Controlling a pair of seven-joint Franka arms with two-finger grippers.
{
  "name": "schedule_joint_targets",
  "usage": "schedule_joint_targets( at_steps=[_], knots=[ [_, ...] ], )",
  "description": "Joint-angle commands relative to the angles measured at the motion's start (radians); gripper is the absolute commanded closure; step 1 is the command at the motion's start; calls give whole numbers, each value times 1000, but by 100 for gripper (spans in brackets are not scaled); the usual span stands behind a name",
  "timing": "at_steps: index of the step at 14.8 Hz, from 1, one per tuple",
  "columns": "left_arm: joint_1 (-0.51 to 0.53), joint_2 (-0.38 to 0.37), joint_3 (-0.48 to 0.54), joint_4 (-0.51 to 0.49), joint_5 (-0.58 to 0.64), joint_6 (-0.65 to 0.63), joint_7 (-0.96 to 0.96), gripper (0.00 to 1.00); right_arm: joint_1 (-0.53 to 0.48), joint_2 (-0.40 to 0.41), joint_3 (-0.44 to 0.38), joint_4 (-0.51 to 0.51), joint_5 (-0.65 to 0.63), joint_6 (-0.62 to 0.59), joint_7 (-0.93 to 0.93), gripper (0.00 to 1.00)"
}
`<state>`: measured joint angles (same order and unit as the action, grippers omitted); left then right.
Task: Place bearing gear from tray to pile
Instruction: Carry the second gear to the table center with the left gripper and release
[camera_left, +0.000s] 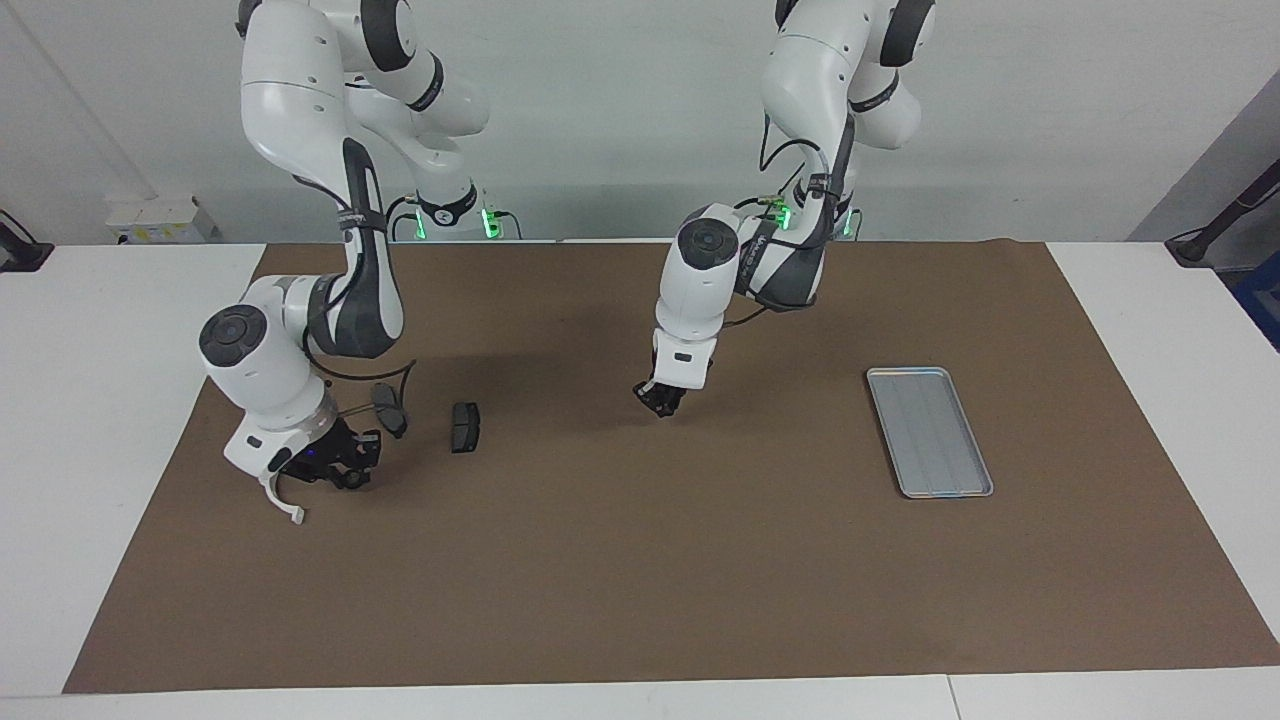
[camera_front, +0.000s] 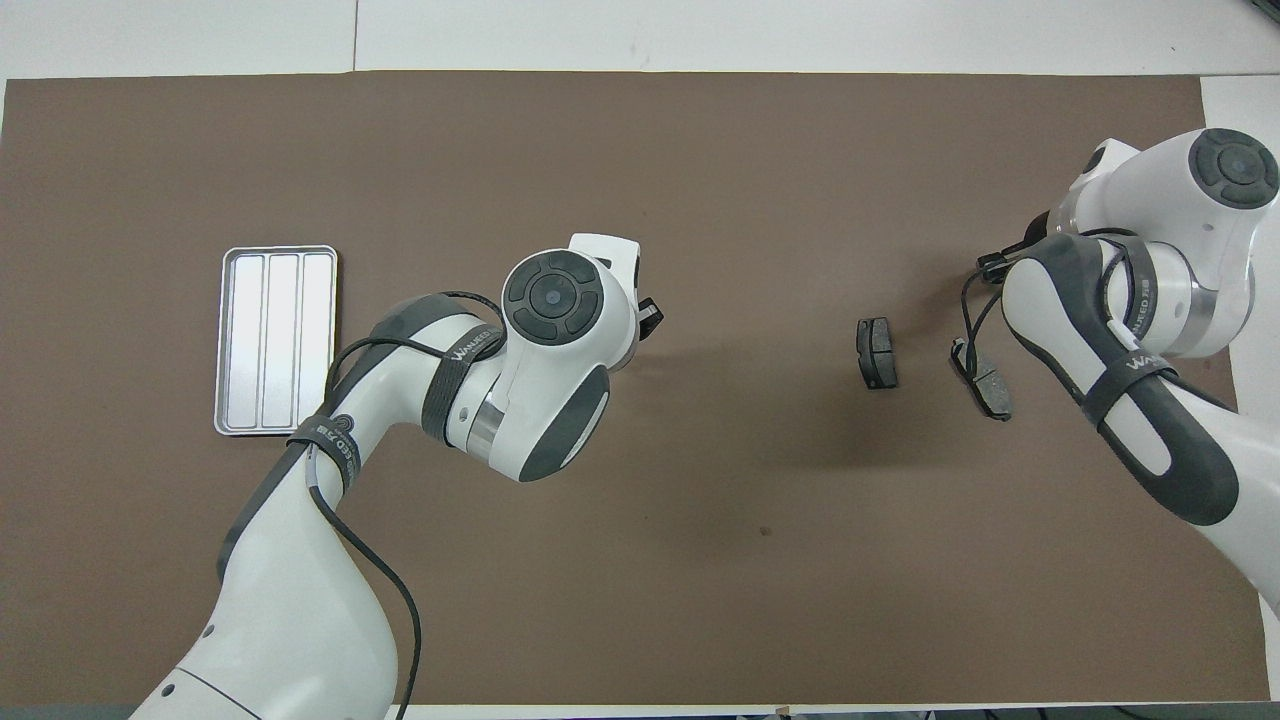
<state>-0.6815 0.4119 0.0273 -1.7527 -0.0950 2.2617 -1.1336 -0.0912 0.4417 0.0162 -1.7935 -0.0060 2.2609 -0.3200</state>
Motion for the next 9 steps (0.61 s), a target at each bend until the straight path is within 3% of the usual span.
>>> schedule_joint_targets(
  at_steps=[1,4,7,9],
  knots=[
    [-15,14,11,2,-5,48,-17,91,-10,-18,11,-32,4,25,-24,100],
    [-26,73,13,71,-12,35,-21,91,-9,-14,11,-32,4,26,-22,100],
    [-36,224,16,307,-5,-149,-64,91,-10,-14,11,-46,6,68,-27,100],
    [-46,220,17,300,-2,-172,-77,91,-10,-14,11,-50,4,75,-27,100]
  ],
)
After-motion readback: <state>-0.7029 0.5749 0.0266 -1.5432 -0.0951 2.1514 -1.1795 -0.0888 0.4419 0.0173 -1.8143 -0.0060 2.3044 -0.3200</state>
